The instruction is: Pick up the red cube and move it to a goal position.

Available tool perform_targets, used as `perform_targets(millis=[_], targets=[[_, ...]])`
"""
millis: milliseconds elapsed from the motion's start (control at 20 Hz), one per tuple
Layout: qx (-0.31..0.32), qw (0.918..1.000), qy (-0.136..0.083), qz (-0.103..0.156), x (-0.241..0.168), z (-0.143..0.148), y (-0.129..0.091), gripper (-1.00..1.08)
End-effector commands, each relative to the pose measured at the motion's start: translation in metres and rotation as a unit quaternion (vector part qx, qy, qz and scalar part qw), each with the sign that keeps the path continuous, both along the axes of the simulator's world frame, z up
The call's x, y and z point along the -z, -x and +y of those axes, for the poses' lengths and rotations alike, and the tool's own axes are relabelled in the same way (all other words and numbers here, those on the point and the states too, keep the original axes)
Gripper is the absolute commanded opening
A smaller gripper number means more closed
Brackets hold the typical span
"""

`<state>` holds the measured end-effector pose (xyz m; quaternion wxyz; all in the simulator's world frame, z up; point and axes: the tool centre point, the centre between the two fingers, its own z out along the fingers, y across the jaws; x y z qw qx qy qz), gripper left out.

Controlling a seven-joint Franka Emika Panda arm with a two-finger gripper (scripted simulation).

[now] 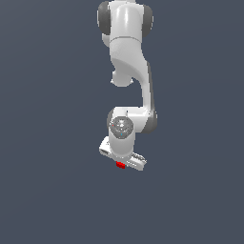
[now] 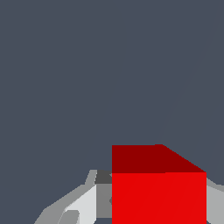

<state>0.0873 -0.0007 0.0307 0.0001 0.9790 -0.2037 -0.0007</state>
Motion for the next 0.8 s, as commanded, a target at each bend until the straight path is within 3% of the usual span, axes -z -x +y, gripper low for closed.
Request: perform_targets(millis=[0, 750], targets=[[0.000, 1.0000, 0.000, -0.001, -0.007, 0.002, 0.006, -1.00], [0.000, 1.0000, 0.000, -0.001, -0.076, 0.023, 0.073, -1.00]])
